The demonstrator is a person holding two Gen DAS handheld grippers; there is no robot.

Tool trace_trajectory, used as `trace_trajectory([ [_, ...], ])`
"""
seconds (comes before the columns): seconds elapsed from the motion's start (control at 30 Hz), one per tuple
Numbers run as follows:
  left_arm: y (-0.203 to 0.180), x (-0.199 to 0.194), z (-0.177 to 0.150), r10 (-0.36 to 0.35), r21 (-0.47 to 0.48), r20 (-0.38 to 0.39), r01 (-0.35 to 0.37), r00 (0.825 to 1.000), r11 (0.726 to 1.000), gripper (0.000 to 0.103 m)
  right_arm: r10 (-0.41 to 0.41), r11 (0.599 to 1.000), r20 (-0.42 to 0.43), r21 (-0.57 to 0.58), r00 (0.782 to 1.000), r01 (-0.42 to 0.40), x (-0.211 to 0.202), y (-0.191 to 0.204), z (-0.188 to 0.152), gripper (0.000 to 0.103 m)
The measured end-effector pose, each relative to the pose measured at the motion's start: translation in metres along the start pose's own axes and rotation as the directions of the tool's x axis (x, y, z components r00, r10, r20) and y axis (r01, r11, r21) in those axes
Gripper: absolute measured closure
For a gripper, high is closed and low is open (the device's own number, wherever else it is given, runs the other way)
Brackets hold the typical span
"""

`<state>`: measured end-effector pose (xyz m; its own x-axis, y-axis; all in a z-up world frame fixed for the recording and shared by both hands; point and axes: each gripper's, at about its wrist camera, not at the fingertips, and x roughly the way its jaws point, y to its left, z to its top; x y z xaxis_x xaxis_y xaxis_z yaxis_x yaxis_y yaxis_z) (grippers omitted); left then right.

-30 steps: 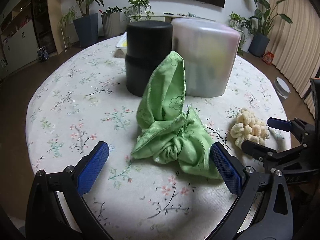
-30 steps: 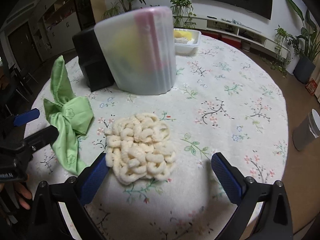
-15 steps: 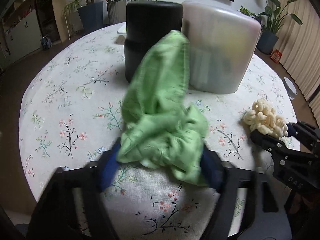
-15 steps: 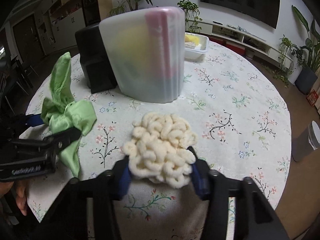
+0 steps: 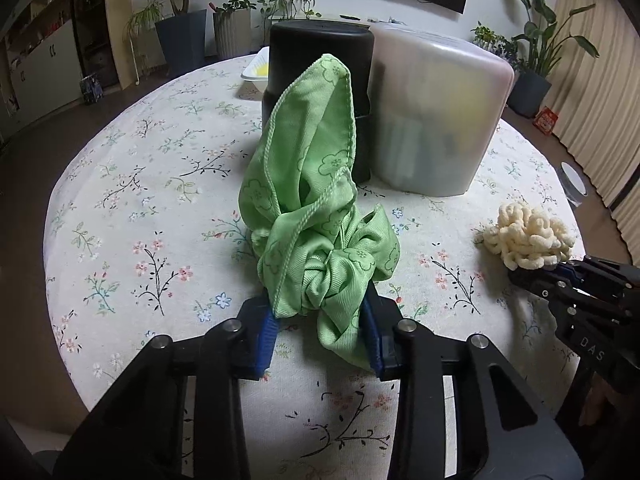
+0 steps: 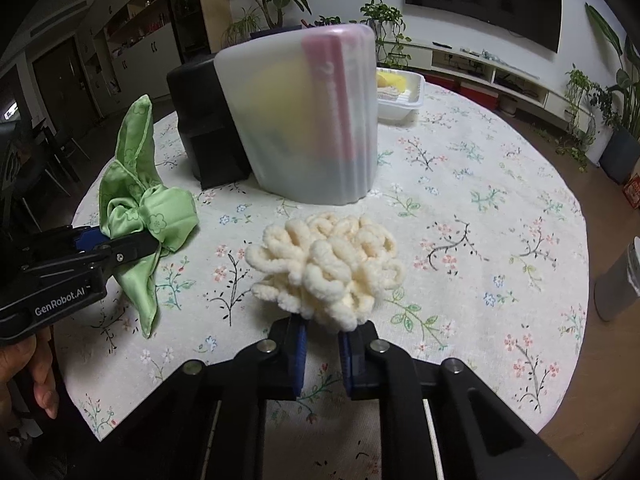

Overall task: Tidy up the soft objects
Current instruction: 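Grasp the green cloth with left tool while right tool grasps the cream loopy scrubber, then lift the green cloth and loopy scrubber and carry both over the white tray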

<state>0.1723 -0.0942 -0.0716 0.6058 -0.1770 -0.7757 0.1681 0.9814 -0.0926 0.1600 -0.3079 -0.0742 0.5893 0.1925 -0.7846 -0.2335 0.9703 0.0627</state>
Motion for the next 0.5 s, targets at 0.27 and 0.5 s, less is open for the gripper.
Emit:
trace_trajectory([
  [0.27, 0.006, -0.011, -0.003, -0.016, -0.009, 0.029, 0.017, 0.999, 1.0, 0.073, 0.042, 0.999, 0.028, 0.018, 0.999, -0.043, -0.017, -0.003, -0.003, 0.09],
  [0.5, 0.012, -0.029, -0.003, -0.026, 0.0, 0.048, 0.026, 0.999, 1.0, 0.073, 0.045, 0.999, 0.049, 0.014, 0.998, -0.045, -0.039, -0.006, -0.003, 0.091],
])
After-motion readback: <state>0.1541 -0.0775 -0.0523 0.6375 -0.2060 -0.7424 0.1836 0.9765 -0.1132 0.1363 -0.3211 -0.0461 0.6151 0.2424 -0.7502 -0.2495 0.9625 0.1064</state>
